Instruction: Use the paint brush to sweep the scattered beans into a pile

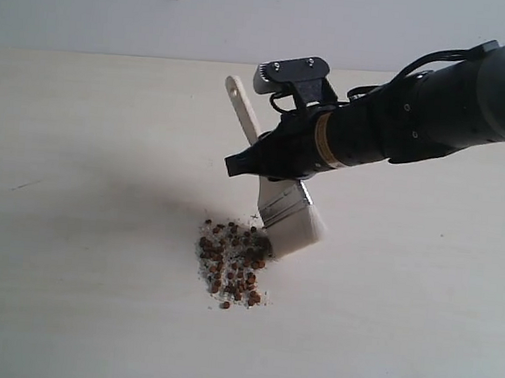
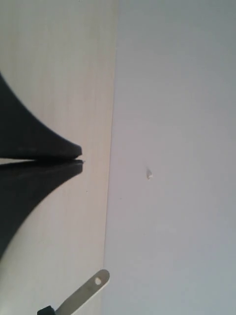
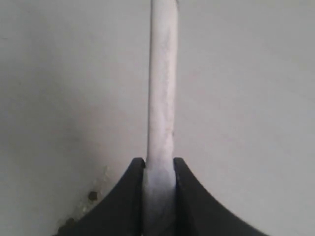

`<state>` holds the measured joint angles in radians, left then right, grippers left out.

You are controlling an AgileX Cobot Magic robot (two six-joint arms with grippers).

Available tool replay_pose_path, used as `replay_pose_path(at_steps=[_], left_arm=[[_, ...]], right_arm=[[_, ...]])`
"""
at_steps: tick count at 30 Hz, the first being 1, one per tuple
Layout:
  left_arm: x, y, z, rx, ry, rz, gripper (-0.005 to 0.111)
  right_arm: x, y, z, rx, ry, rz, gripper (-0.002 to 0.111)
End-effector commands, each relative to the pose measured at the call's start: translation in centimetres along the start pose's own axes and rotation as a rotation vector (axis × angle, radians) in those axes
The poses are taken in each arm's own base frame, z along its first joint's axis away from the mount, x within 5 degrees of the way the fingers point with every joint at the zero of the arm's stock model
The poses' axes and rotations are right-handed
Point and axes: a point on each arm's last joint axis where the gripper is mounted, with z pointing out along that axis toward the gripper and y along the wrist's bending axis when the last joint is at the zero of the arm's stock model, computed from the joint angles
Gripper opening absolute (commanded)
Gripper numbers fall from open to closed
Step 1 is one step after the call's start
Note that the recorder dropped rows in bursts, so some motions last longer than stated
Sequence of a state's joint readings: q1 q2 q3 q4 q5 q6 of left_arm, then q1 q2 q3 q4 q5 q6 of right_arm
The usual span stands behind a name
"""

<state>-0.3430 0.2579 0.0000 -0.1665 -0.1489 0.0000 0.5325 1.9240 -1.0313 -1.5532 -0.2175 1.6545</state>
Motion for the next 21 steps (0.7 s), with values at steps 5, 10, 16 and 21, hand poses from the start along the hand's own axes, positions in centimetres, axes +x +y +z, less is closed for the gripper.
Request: replay_pose_path(at_steps=[5, 10, 16, 21], left_arm=[[-0.1, 0.0, 0.0, 0.005, -0.007, 0.004, 0.000], [-0.1, 0.0, 0.0, 0.005, -0.007, 0.004, 0.000], [-0.1, 0.0, 0.0, 0.005, -0.007, 0.004, 0.000], [-0.1, 0.0, 0.0, 0.005, -0.007, 0.004, 0.000]], right_arm=[[-1.9, 1.8, -0.3, -0.019, -0.066, -0.047, 0.000], [-3.3, 1.5, -2.1, 0.070, -0.127, -0.049, 0.000], [-2.9, 0.3, -1.6, 0.187, -0.111, -0.048, 0.000], [-1.1, -0.5, 0.6, 0.208, -0.038, -0.040, 0.000]])
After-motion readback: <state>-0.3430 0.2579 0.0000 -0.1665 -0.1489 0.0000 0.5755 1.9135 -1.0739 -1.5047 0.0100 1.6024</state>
